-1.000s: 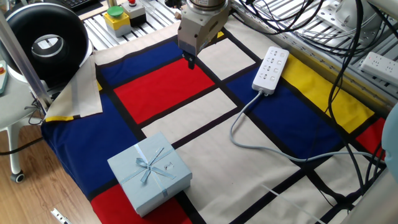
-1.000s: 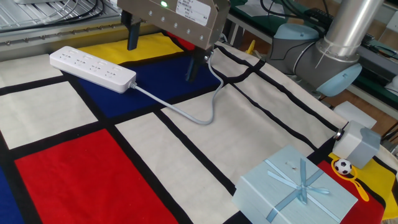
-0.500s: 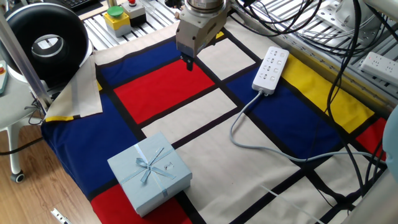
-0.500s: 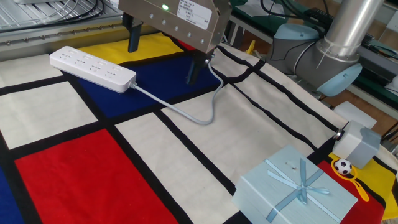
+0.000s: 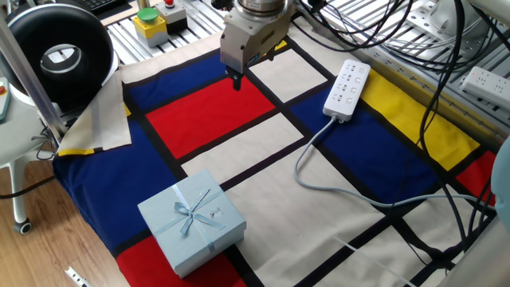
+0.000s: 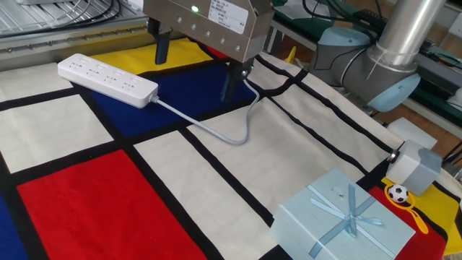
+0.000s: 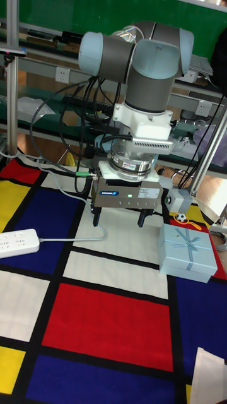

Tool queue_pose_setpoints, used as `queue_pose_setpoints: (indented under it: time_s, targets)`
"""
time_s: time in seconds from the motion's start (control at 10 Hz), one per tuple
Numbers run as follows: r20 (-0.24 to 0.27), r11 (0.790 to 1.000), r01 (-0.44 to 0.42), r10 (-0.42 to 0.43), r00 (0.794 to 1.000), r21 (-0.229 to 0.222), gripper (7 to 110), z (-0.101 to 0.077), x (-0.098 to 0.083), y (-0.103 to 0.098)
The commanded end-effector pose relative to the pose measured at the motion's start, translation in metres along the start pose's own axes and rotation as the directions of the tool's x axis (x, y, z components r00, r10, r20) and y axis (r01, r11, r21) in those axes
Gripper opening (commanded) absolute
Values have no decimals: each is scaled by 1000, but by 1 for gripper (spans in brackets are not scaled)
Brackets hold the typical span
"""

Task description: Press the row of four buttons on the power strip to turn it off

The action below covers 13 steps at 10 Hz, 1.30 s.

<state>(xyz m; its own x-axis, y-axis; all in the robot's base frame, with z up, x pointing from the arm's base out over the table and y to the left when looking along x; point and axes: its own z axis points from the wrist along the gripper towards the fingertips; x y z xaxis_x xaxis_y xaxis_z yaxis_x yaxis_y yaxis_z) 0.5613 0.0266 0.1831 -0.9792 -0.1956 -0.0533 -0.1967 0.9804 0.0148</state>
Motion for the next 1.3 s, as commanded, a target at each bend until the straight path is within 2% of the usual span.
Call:
queue_pose_setpoints:
  time_s: [0.0,0.1,0.2,0.3,0.5,0.6,0.7,0.8,0.9,1.0,1.1,1.2]
  targets:
    - [39,998,-41,43,998,-45,22,-1,-10,10]
    - [51,997,-58,61,997,-58,22,-1,-14,13]
    - [50,998,-56,57,997,-24,22,-1,-13,4]
    - [46,999,-42,41,998,30,22,-1,-11,-9]
    - [34,999,-39,38,999,10,22,0,-8,-4]
    - [12,999,-24,24,1000,24,22,0,-3,-7]
    - [-24,1000,-15,16,1000,19,22,0,6,-5]
    - [-32,1000,-23,23,999,17,22,0,8,-5]
    - [-13,1000,-28,28,1000,2,22,0,3,-1]
    - [-5,999,-8,7,1000,-50,22,0,1,12]
    - [-21,996,-4,3,1000,-87,22,-1,5,21]
    - [-27,995,8,-10,1000,-97,22,-1,7,23]
